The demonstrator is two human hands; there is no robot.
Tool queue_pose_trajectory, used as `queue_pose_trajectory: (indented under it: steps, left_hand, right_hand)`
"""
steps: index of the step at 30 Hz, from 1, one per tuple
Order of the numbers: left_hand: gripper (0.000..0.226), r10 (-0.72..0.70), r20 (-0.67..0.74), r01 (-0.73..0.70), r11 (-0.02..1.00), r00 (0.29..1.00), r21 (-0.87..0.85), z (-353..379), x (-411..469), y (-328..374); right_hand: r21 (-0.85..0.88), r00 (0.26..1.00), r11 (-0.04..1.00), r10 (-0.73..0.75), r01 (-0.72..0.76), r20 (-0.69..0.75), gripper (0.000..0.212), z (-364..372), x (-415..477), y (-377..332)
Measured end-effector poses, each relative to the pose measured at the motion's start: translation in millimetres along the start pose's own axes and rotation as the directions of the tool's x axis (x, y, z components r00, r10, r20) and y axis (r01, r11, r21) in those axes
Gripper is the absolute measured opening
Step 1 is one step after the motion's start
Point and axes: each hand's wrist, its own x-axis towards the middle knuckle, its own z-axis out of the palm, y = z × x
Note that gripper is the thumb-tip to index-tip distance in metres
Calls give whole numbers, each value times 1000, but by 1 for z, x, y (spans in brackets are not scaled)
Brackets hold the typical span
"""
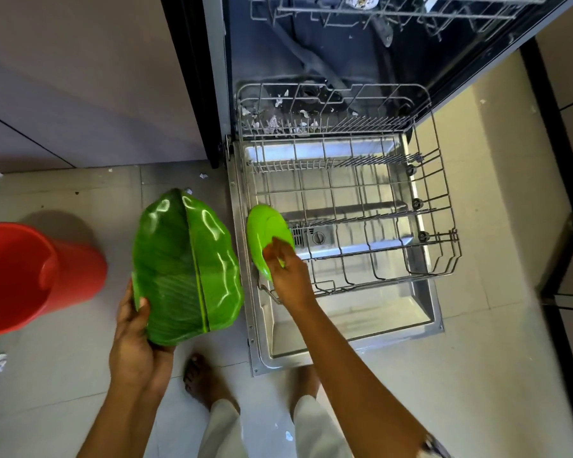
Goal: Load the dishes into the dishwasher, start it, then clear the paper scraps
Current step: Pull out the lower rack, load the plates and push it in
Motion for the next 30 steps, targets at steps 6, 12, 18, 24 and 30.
queue_pose_trajectory:
  steps: [6, 12, 18, 24, 30]
  left_hand:
    - [40, -184, 100, 172, 978, 978, 117, 32, -26, -31]
    - [44, -157, 168, 66, 890, 973, 452, 91, -20, -50]
    - [53, -57, 30, 37, 886, 998, 462, 122, 47, -97]
    - [49, -21, -37, 30, 965, 999, 259, 111, 76, -120]
    - [38, -32, -8, 33, 950, 999, 311, 109, 70, -121]
  right_hand:
    - [491, 923, 795, 216, -355, 318, 19, -19, -50, 14]
    - [223, 974, 960, 196, -167, -117, 23, -89, -32, 20]
    - [-507, 937, 857, -98, -92, -335, 40, -131, -7, 19]
    - [-606, 962, 795, -139, -34, -235, 44, -118, 20, 12]
    - [-663, 971, 749, -170, 18, -165, 44, -100, 33, 12]
